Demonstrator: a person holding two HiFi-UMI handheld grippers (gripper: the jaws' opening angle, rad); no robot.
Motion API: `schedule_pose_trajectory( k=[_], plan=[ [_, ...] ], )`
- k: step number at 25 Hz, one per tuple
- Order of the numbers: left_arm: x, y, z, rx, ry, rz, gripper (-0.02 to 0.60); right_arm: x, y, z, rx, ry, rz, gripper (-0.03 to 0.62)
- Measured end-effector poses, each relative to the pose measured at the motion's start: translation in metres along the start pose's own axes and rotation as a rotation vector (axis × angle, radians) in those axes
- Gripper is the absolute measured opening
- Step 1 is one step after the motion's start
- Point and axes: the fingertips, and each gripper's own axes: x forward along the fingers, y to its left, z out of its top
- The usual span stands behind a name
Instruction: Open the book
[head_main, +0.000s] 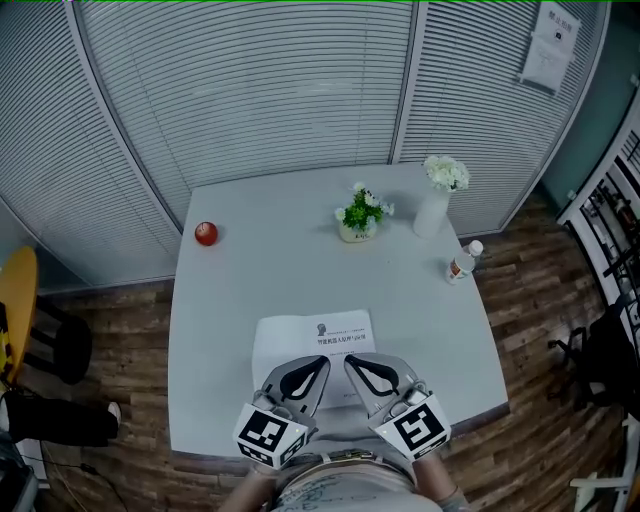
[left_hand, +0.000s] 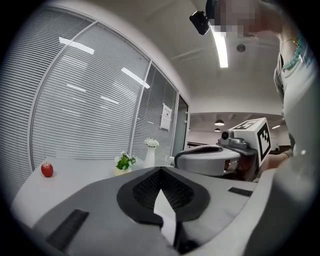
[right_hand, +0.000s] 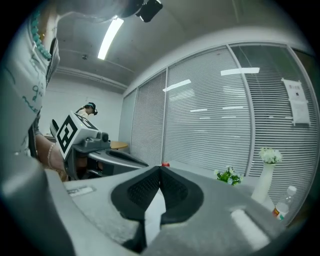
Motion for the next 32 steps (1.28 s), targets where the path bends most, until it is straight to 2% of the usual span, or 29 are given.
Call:
schedule_pose_trajectory(
  k=[4,15,26,32],
  plan=[
    [0.0,-0.001,0.0,0.017,0.001,0.0,-0.002,0.0,0.001,-0.001,-0.003,0.007,-0.003,0.003],
    [-0.003,-0.006,-0.007,-0.024,0.019,-0.015,-0.002,-0.004,0.0,-0.001,0.001,0.011,-0.009,0.003],
    [0.0,-0.006,-0.013,-0.004,0.039,-0.015,-0.003,-0.005,-0.003,-0.004,-0.003,0.026,-0.005,0.003],
    [-0.002,-0.007,-0.012,-0.018,0.047,-0.018,-0.002,-0.005,-0.004,-0.003,-0.008,0.038,-0.003,0.003]
  ],
)
